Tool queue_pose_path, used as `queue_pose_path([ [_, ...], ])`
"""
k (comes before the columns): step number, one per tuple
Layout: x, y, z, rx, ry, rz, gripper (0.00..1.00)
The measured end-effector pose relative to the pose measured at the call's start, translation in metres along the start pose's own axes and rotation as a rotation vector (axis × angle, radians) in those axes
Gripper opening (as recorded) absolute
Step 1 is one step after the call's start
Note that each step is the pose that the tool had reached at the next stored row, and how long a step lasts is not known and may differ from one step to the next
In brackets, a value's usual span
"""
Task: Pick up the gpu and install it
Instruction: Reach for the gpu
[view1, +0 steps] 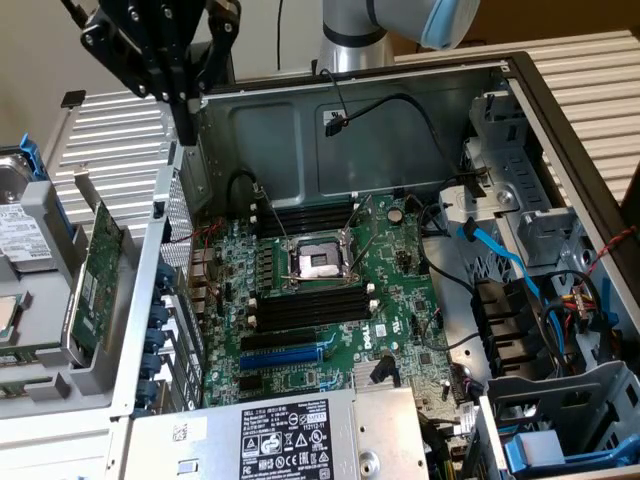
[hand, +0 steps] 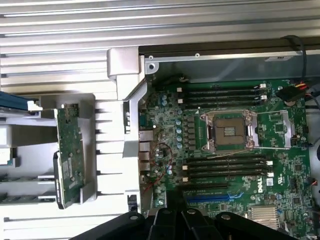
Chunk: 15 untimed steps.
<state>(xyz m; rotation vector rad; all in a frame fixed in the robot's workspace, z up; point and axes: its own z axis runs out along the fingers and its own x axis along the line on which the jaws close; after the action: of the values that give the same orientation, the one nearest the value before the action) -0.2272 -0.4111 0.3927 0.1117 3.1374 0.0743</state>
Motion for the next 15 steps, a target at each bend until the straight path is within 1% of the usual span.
queue_pose_path([
  [5, 0.021, -0.0033, -0.0001, 0.0003, 0.004, 0.0, 0.11],
  [15, 0.066, -0.0124, -0.0005, 0.0003, 0.0044, 0.0, 0.11],
])
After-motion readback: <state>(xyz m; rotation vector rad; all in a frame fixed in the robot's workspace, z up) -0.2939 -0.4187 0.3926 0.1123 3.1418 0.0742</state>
